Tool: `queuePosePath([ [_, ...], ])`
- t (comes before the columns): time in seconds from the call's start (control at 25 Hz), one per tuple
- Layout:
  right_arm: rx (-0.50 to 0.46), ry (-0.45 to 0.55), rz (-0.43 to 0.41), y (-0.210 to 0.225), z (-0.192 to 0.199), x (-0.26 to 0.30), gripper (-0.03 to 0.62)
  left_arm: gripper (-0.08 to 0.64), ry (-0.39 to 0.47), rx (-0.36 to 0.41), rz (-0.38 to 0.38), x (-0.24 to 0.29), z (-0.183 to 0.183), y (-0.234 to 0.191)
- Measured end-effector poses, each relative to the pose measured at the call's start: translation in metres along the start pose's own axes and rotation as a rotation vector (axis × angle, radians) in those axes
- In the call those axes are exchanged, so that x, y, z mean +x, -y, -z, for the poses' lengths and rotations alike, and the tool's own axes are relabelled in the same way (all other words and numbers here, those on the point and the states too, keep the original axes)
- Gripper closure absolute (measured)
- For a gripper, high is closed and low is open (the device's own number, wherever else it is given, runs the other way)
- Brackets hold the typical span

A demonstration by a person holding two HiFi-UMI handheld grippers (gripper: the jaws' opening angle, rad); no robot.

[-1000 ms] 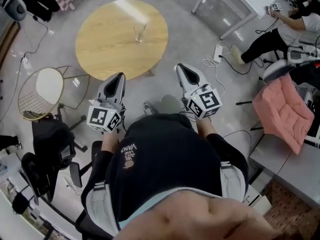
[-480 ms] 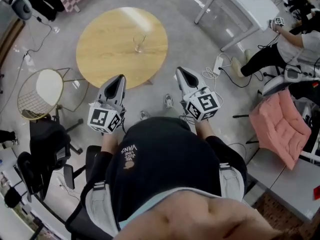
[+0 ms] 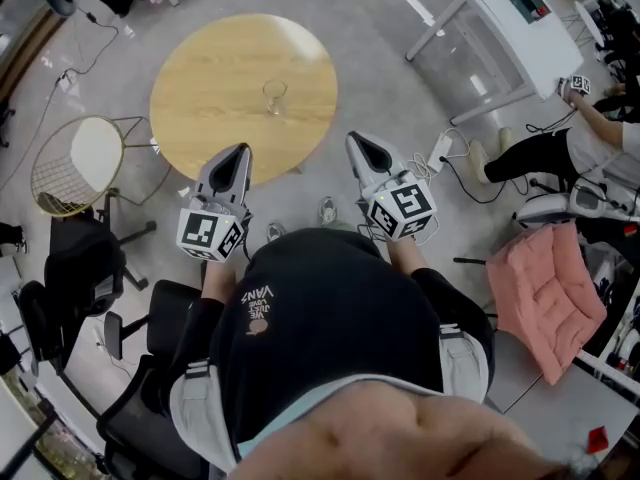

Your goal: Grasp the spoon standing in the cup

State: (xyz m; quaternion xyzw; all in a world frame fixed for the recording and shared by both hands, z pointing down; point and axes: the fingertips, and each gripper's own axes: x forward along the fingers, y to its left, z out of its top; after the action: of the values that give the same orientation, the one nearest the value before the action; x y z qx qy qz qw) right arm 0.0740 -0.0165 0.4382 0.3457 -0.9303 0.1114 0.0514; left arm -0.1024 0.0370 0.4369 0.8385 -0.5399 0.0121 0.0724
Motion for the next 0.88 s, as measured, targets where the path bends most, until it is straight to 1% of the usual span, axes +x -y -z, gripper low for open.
queuePosePath([
  [0.32,-0.011,-0.021,-0.106,0.041,-0.004,0.016,0.595,0.557,0.01,0.012,-0.085,0.04,0.0,0.01],
  [0.56,-0.026,-0.041,-0.176,0.056,-0.004,0.025,0.595,0.557,0.011,-0.012,-0.154,0.048,0.01,0.01],
  [0.76,-0.026,-0.054,-0.215,0.07,-0.002,0.025,0.595,0.557,0.007,-0.005,-0.191,0.059,0.014,0.019],
  [0.88,-0.013,-0.053,-0.219,0.071,-0.002,0.029,0.595,0.557,-0.006,0.013,-0.194,0.062,0.017,0.019],
])
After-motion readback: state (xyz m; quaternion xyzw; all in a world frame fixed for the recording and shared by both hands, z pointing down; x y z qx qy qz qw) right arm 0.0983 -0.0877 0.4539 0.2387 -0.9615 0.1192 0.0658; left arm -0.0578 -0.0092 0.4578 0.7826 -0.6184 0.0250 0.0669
